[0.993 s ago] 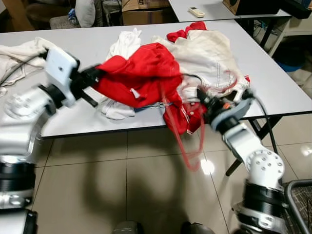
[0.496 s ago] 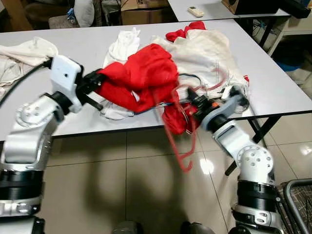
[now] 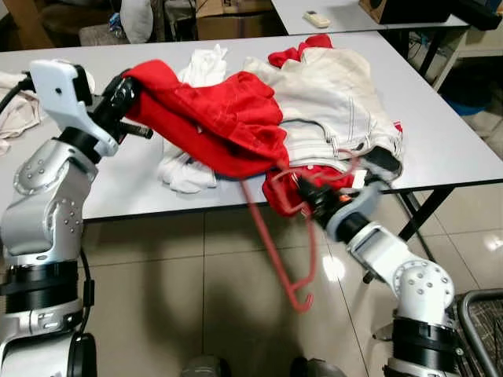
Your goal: Hang hanger
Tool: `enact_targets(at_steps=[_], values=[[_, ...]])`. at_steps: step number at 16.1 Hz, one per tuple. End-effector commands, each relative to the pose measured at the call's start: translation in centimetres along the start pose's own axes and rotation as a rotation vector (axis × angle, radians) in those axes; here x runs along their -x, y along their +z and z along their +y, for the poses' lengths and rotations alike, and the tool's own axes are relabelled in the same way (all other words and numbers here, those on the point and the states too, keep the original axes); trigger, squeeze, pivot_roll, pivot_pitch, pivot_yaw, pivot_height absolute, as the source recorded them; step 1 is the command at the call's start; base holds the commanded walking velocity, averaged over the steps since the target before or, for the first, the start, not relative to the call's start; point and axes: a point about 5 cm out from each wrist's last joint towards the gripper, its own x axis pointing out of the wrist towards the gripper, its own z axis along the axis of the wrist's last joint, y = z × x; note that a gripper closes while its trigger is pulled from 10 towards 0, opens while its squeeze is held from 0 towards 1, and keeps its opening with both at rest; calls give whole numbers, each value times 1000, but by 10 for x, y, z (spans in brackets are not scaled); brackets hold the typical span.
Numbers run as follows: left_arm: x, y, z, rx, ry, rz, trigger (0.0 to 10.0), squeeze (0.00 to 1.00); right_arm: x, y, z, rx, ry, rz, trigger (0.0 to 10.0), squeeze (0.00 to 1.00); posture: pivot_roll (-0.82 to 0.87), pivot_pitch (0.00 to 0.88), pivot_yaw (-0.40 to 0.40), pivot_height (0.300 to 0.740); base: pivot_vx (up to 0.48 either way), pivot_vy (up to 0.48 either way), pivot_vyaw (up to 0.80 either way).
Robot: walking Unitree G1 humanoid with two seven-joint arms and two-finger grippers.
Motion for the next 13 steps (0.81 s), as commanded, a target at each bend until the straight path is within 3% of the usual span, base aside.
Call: enact_targets(at_steps=[1,3,5,7,9,13], values=[[4,5,0,-25,-27,-2,0,0,1,15,8,-21,31,-95,10000,0,10,85,50,740,0,0,0],[17,-10,-4,-66,-110,97,0,0,-3,36,21,-105,109,-201,10000,0,11,84,52,740,0,0,0],[34,-27,-10,-122,-234,235,0,0,-13,46,26,-104,114,-228,10000,0,13,84,50,740,0,0,0],[44,-34,-21,-140,-344,287,0,0,-19,55,29,-143,112,-290,10000,0,16,83,39,740,0,0,0],[40,-36,-54,-104,-440,218,0,0,-40,35,23,-174,39,-180,10000,0,17,89,40,740,0,0,0],[44,-50,-79,-165,-584,255,0,0,-62,55,29,-363,42,-328,10000,0,20,93,54,740,0,0,0]])
